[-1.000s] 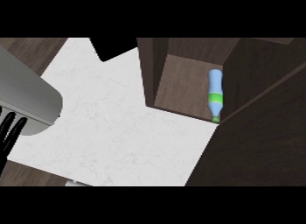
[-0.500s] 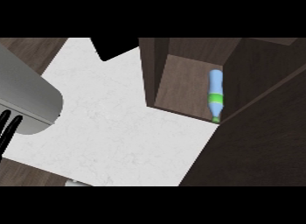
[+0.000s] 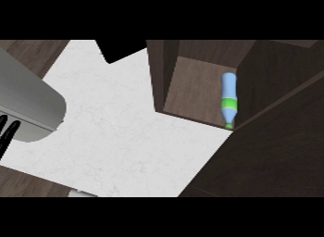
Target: Pick up the bottled water, place it into the cabinet and close the cabinet
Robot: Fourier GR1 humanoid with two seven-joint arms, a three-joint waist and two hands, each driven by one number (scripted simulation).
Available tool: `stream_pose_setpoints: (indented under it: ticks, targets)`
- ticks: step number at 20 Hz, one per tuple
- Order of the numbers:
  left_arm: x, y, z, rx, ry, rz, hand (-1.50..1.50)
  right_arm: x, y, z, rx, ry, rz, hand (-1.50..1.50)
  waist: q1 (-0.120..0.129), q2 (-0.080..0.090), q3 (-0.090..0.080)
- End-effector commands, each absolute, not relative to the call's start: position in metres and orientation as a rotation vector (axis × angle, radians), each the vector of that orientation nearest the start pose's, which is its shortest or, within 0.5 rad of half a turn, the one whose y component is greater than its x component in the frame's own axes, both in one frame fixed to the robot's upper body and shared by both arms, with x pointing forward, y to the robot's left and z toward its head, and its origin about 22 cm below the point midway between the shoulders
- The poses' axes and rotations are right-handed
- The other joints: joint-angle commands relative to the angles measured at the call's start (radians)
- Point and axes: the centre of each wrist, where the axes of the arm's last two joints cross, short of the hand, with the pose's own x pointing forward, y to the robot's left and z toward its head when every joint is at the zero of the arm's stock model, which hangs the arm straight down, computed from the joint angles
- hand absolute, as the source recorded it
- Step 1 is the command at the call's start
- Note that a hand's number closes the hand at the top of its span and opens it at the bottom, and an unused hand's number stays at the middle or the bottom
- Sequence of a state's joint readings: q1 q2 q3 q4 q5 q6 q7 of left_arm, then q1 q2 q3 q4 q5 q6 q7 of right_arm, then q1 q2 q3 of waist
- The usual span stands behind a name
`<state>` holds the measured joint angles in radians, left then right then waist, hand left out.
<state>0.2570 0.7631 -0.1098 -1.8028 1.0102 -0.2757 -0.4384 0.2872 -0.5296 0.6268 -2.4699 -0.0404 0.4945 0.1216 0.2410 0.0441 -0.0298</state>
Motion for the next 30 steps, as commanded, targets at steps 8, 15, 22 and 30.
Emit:
stream_pose_setpoints:
  ticks: [8,15,22,30]
  targets:
    - [0.189,0.352,0.079,-0.607,-1.878,0.019,-1.50,0.103,-0.162,0.129,0.987,-1.564,0.968,1.50,0.050,0.039,0.007]
    - [0.189,0.358,0.075,-0.609,-1.864,0.034,-1.50,0.133,-0.161,0.131,0.821,-1.614,0.915,1.50,0.040,0.025,0.006]
    - [0.189,0.362,0.073,-0.591,-1.847,0.033,-1.50,0.175,-0.158,0.142,0.623,-1.589,1.046,1.50,0.046,0.016,0.007]
    - [0.192,0.365,0.072,-0.591,-1.847,0.037,-1.50,0.236,-0.134,0.151,0.523,-1.513,1.019,1.50,0.032,0.009,0.012]
